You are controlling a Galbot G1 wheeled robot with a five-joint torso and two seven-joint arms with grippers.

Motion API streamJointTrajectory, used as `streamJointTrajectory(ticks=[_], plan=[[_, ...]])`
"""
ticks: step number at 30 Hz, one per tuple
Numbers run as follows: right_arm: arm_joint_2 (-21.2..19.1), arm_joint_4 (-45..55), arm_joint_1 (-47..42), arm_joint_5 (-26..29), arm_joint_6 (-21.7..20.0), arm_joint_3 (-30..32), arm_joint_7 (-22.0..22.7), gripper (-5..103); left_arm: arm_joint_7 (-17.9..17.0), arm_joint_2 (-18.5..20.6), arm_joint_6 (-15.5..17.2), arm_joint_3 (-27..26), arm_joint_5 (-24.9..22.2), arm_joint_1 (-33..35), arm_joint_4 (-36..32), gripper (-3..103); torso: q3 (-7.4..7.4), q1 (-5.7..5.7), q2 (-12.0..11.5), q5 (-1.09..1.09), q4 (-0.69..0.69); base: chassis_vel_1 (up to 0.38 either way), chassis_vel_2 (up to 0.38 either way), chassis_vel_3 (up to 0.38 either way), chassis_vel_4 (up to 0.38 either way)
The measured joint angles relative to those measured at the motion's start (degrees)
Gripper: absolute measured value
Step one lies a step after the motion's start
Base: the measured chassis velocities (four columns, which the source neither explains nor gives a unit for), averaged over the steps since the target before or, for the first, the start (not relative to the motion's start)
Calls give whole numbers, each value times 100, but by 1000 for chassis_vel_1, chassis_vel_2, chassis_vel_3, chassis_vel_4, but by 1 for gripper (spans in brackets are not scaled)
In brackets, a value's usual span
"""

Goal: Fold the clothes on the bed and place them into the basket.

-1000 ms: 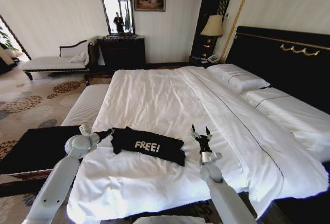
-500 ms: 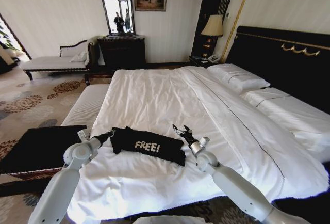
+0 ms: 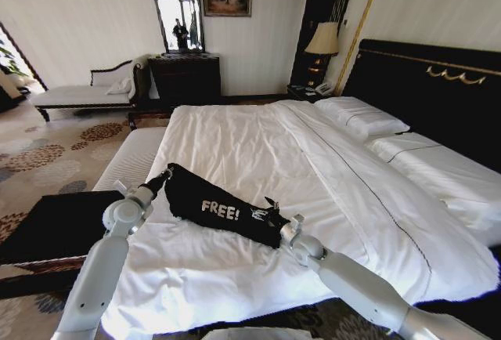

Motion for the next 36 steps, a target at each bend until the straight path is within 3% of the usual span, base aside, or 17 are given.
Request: streamJointTrajectory(ticks=[4,13,24,32,36], plan=[[-47,-68,83,-876,-100,-98,326,100,44,4,38,-92,346,430,-41,0,0,0,0,-2,3,0,0,0,0],[-168,-296,691,-1690,-399,-702,708,100,95,-96,38,-241,523,809,-331,0,0,0,0,-1,3,0,0,0,0],[-331,-441,846,-2653,-448,-1112,680,100,39,-27,60,-394,472,942,-633,0,0,0,0,-1,2,0,0,0,0],[-513,-473,1111,-2801,-458,-1434,375,100,-6,-42,75,-409,466,967,-694,0,0,0,0,-1,2,0,0,0,0],[-417,-712,1320,-3009,-402,-1687,204,100,-49,-78,84,-388,461,962,-743,0,0,0,0,-2,1,0,0,0,0]])
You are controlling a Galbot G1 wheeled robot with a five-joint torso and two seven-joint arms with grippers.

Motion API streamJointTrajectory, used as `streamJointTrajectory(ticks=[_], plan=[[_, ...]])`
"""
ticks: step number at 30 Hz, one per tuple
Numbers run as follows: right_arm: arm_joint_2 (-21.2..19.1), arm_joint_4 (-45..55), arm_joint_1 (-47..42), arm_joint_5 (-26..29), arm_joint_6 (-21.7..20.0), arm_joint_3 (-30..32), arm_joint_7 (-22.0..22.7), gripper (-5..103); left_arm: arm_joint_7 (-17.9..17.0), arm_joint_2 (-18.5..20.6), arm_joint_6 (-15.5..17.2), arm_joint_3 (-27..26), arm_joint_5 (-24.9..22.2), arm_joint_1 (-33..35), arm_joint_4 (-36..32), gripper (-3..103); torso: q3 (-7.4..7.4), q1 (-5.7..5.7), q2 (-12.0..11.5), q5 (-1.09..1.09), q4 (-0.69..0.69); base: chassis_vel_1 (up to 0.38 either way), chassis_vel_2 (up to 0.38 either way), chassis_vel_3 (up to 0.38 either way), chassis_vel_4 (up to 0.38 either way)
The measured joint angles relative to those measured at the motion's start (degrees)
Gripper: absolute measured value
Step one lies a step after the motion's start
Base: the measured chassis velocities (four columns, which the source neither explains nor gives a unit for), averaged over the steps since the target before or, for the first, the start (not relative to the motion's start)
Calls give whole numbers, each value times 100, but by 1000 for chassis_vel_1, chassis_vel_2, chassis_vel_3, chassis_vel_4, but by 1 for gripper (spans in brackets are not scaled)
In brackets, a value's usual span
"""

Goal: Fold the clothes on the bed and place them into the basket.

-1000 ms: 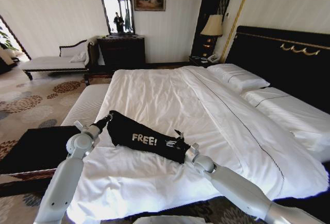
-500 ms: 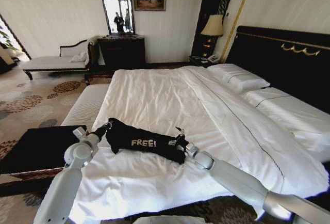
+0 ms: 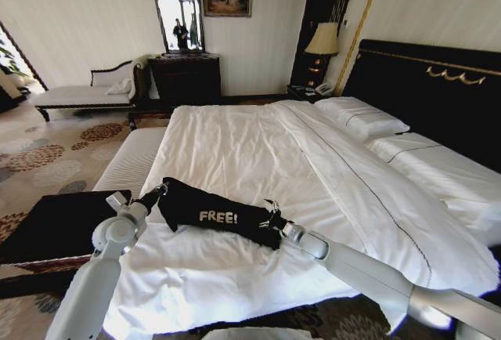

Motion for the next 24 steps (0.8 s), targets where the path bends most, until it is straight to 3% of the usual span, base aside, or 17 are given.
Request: streamJointTrajectory(ticks=[4,10,12,15,17,20,24], plan=[[133,-182,91,-36,25,-62,-62,103,-22,-4,7,5,-6,1,-36,0,0,0,0,2,1,0,0,0,0],[285,-424,203,-31,58,-140,-82,89,-44,-3,10,-27,-20,17,-57,0,0,0,0,1,1,0,0,0,0],[343,-527,238,-8,62,-137,-83,73,-44,0,10,-42,-23,30,-57,0,0,0,0,1,1,0,0,0,0],[364,-572,246,11,63,-128,-84,68,-45,0,10,-44,-23,31,-57,0,0,0,0,1,1,0,0,0,0],[375,-612,238,13,64,-124,-94,57,-45,-2,11,-41,-24,23,-50,0,0,0,0,1,1,0,0,0,0],[387,-646,217,12,64,-116,-96,51,-45,-6,10,-27,-25,9,-42,0,0,0,0,1,1,0,0,0,0],[432,-711,150,-2,11,-43,-43,35,-45,-8,10,-1,-27,-8,-25,0,0,0,0,1,1,0,0,0,0]])
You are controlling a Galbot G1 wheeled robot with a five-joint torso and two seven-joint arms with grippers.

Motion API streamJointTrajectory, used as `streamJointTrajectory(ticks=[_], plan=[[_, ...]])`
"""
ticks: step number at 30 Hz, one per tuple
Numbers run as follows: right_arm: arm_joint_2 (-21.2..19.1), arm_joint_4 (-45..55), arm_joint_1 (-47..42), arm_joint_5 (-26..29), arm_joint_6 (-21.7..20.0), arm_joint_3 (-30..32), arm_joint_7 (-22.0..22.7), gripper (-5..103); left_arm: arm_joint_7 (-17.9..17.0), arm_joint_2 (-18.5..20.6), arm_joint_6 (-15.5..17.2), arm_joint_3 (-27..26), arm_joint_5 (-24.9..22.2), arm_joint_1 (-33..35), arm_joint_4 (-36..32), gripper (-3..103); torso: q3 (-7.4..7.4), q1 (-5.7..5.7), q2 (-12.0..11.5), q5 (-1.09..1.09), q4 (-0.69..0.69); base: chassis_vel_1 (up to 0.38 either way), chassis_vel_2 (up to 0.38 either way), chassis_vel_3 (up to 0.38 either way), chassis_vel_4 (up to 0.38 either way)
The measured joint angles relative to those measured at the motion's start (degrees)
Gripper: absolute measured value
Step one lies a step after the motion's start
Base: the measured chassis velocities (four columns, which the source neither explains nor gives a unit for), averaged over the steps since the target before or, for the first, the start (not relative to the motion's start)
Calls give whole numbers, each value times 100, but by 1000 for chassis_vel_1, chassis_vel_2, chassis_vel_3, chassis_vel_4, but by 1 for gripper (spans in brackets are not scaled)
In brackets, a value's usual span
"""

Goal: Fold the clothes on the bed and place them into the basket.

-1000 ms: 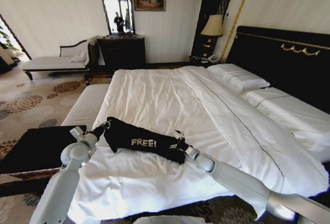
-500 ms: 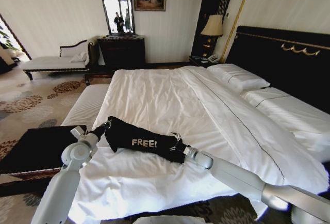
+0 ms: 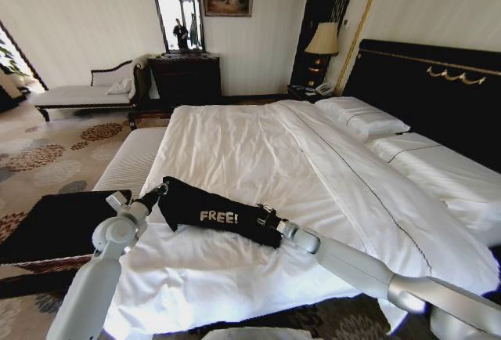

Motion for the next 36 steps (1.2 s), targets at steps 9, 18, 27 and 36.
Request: streamJointTrajectory(ticks=[9,18,27,36], plan=[[91,-49,-191,-58,-183,216,386,3,0,6,1,40,-43,-35,6,0,0,0,0,0,0,0,0,0,0],[180,430,-624,768,46,1152,858,0,45,10,-118,54,-206,-75,-164,0,0,0,0,0,-1,0,0,0,0],[75,1796,-1026,2859,635,2561,107,0,267,148,-527,-177,-551,-38,-809,0,0,0,0,0,0,0,0,0,0],[-195,3034,-1237,4771,874,3520,-687,0,234,511,-768,-757,-1188,70,-1509,0,0,0,0,0,0,0,0,0,0]])
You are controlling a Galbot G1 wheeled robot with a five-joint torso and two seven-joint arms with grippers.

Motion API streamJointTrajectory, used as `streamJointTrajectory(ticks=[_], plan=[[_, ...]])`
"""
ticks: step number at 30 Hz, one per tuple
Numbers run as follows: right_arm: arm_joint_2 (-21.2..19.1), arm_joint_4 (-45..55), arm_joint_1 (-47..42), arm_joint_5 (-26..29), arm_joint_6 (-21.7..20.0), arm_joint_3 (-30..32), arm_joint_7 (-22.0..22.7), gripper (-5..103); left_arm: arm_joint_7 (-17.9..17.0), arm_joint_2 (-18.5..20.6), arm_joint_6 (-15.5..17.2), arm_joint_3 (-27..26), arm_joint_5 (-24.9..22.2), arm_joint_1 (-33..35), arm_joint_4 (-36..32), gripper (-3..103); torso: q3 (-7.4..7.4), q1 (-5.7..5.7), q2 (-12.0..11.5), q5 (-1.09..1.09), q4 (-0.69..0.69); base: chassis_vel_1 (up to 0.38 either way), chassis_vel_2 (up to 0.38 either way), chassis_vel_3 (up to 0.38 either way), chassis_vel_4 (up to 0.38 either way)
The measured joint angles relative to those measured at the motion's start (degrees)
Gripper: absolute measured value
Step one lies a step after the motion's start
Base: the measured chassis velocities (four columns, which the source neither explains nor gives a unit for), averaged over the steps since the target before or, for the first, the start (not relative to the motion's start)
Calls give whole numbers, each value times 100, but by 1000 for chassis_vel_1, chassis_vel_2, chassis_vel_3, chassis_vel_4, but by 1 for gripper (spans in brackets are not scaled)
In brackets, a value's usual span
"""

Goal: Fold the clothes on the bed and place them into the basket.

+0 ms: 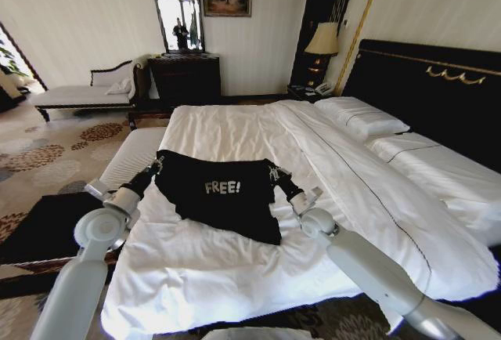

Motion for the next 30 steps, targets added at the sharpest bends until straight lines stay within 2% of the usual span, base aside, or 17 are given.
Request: streamJointTrajectory(ticks=[5,6,10,13,16,18,21,24,30], plan=[[-118,326,95,366,60,339,-267,0,-68,290,-36,-344,-356,41,-369,0,0,0,0,0,0,0,0,0,0],[-197,501,219,562,101,538,-381,0,-161,532,-50,-588,-656,41,-600,0,0,0,0,1,0,0,0,0,0],[-311,720,427,836,125,787,-441,0,-284,893,-80,-923,-1055,35,-834,0,0,0,0,0,0,0,0,0,0],[-523,1067,600,1230,115,1160,-441,0,-402,1419,-141,-1490,-1454,156,-1132,0,0,0,0,0,0,0,0,0,0],[-651,1215,603,1353,97,1347,-440,0,-410,1611,-161,-1805,-1603,300,-1271,0,0,0,0,2,0,0,0,0,0],[-875,1469,519,1520,69,1683,-434,0,-426,1809,-176,-2295,-1845,545,-1448,0,0,0,0,0,-1,0,0,0,0],[-1002,1605,430,1605,47,1891,-411,0,-430,1884,-188,-2570,-1976,716,-1545,0,0,0,0,1,-1,0,0,0,0],[-1206,1925,11,1689,4,2391,-343,0,-459,1926,-196,-2975,-2169,1130,-1754,0,-1,0,1,-1,0,0,0,0,0],[-1199,2062,-506,1653,2,2703,-381,0,-490,1843,-200,-3122,-2159,1499,-1989,0,-1,-1,1,1,-2,0,0,0,0]])
